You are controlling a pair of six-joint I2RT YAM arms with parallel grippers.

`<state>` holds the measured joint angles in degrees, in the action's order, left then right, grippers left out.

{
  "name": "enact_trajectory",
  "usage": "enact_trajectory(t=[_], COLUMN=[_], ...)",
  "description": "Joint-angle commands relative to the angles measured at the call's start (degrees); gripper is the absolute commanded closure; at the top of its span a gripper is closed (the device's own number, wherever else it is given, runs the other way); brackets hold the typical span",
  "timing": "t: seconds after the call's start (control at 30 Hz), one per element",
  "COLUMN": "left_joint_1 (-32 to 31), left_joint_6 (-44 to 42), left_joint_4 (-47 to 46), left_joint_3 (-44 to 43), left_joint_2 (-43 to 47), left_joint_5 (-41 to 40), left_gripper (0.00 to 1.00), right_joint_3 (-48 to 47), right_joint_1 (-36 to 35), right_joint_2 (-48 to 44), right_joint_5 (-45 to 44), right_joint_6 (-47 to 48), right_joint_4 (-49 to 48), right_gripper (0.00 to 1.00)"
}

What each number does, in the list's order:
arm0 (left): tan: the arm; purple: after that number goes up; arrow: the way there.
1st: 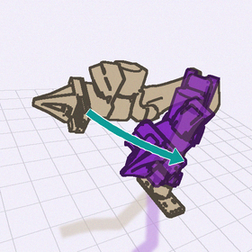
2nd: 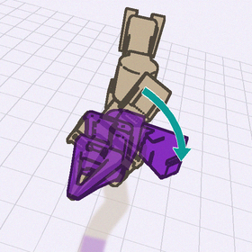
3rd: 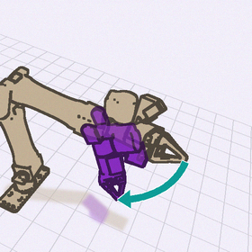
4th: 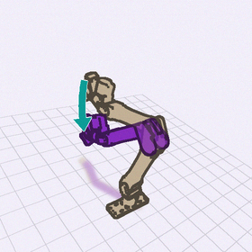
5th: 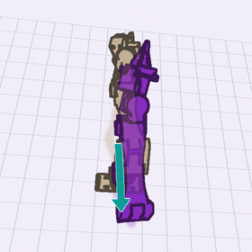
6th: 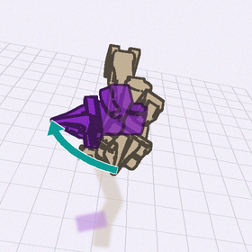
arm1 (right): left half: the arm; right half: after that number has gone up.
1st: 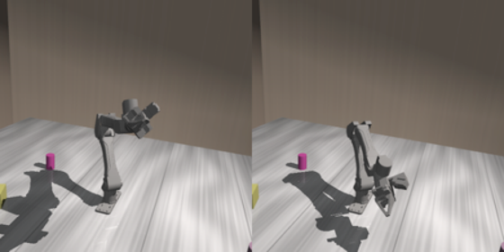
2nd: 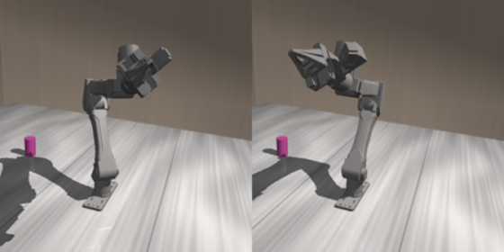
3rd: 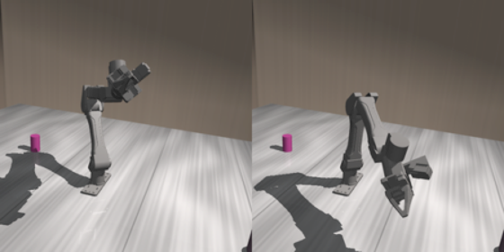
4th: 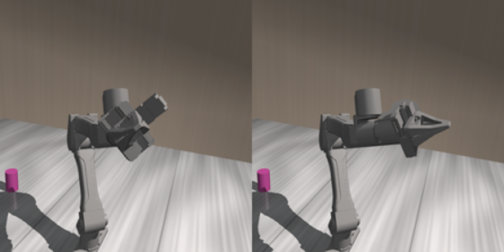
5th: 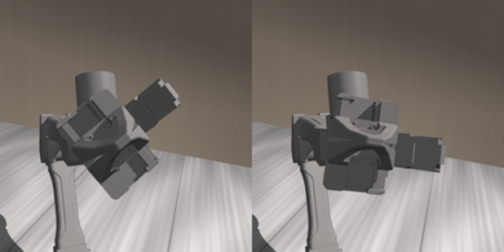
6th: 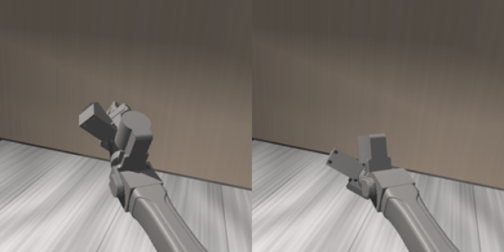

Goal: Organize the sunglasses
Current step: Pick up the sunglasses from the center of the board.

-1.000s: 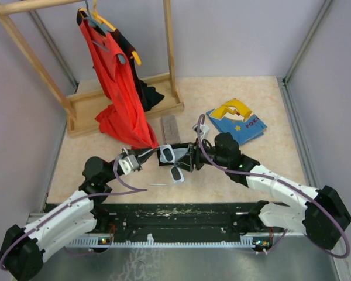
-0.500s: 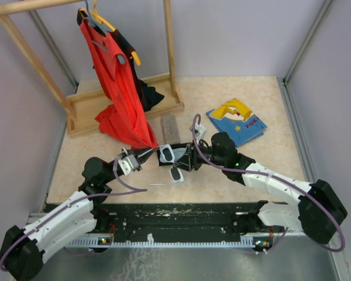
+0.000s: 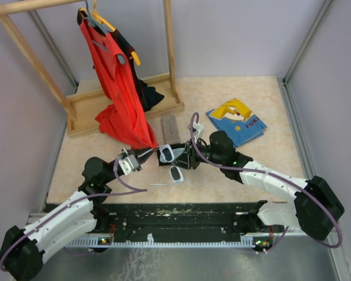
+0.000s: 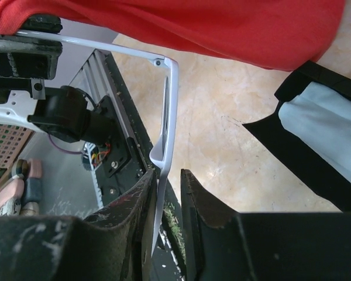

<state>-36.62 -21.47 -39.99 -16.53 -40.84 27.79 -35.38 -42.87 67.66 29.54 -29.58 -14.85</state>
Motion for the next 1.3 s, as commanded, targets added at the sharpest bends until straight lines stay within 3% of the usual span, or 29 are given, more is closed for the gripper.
enact_trajectory(t=[0.0,0.17,0.2,0.3,0.37,0.43,0.53,0.77,0.87,1.1,1.27], left_joint_1=[-0.4,-0.4,-0.4,-0.4,-0.4,-0.4,-0.4,-0.4,-0.4,-0.3,1.3], left_joint_6=[-0.6,-0.2,0.3,1.7,3.9,5.5,8.3,19.0,24.0,31.2,38.2], left_joint_4=[-0.8,-0.5,-0.6,-0.7,-1.5,-2.2,-2.9,-1.1,0.7,-5.3,0.8], left_joint_3=[0.0,-0.3,-0.5,-0.9,-0.8,-0.3,0.6,2.7,2.1,-1.2,-9.1], left_joint_2=[1.2,1.1,1.0,0.8,0.9,1.6,3.1,7.5,5.0,-14.1,-28.4], left_joint_5=[-0.2,-1.1,-1.8,-4.5,-7.9,-10.6,-16.7,-31.5,-36.1,-36.4,-40.9], left_gripper=[1.00,1.00,0.97,0.81,0.57,0.43,0.28,0.23,0.23,0.24,0.23], right_joint_3=[-3.0,-3.0,-3.1,-3.0,-2.7,-2.7,-2.2,-0.5,0.2,0.7,1.5], right_joint_1=[0.2,0.2,0.2,0.2,0.2,0.2,0.3,0.3,0.3,0.3,0.5], right_joint_2=[0.7,0.8,0.5,-0.5,-1.7,-3.5,-6.3,-15.9,-20.2,-24.0,-25.6], right_joint_5=[1.2,1.2,0.2,-2.8,-5.0,-8.7,-14.5,-28.2,-31.4,-32.7,-33.7], right_joint_6=[0.0,-0.2,-0.3,-0.5,-0.6,-0.7,-0.6,-0.3,-0.2,-0.6,-0.7], right_joint_4=[-4.3,-3.8,-3.1,-0.9,0.4,3.2,8.1,21.1,24.8,28.3,29.6], right_gripper=[0.79,1.00,1.00,1.00,1.00,1.00,1.00,1.00,1.00,1.00,1.00])
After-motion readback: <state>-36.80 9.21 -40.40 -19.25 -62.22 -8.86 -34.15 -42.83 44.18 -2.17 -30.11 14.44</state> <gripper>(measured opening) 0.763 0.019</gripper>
